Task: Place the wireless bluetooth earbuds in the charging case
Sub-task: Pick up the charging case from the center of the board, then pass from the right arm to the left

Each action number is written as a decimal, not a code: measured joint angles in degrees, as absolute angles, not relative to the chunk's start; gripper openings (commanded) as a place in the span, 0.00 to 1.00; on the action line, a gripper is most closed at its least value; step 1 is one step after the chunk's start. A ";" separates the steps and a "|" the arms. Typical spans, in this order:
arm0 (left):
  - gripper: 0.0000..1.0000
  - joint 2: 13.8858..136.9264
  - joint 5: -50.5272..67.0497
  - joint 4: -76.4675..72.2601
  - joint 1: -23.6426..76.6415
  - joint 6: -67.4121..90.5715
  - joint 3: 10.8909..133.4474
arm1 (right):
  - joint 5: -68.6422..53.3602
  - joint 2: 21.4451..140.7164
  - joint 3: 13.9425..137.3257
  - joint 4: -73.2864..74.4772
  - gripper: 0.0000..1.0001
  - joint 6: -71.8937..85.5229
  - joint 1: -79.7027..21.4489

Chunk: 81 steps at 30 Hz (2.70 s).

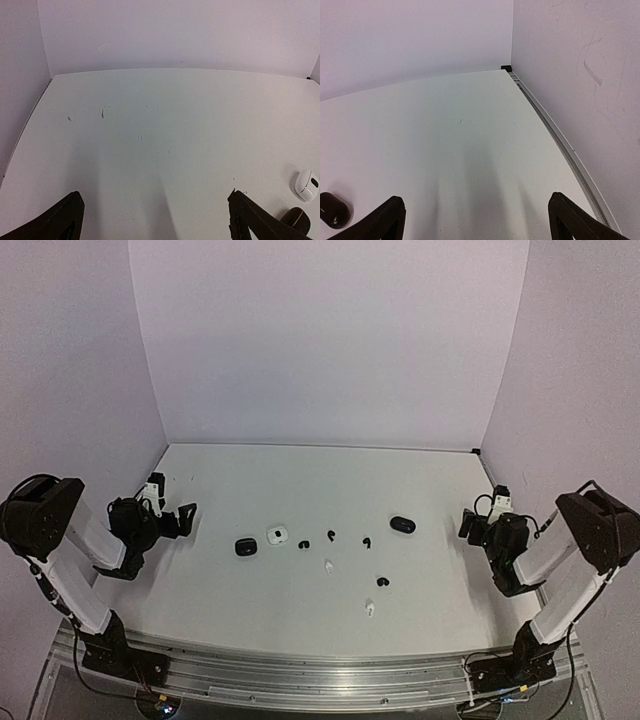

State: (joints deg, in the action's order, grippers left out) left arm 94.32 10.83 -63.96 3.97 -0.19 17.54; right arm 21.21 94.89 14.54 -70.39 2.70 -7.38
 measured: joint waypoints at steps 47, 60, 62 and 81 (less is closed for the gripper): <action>1.00 81.79 58.14 -1.72 15.81 -18.43 52.28 | -17.30 114.24 67.00 10.69 0.55 -45.95 -15.05; 0.99 83.02 57.37 1.13 16.16 -19.39 53.33 | -17.55 114.15 67.00 11.17 0.26 -49.52 -15.49; 0.98 83.02 56.50 0.81 16.40 -16.69 53.56 | -16.67 113.92 67.01 11.24 0.23 -49.65 -16.04; 0.74 83.62 50.97 -3.89 22.27 5.04 63.93 | 0.91 98.48 73.39 -22.68 0.19 -44.87 -44.58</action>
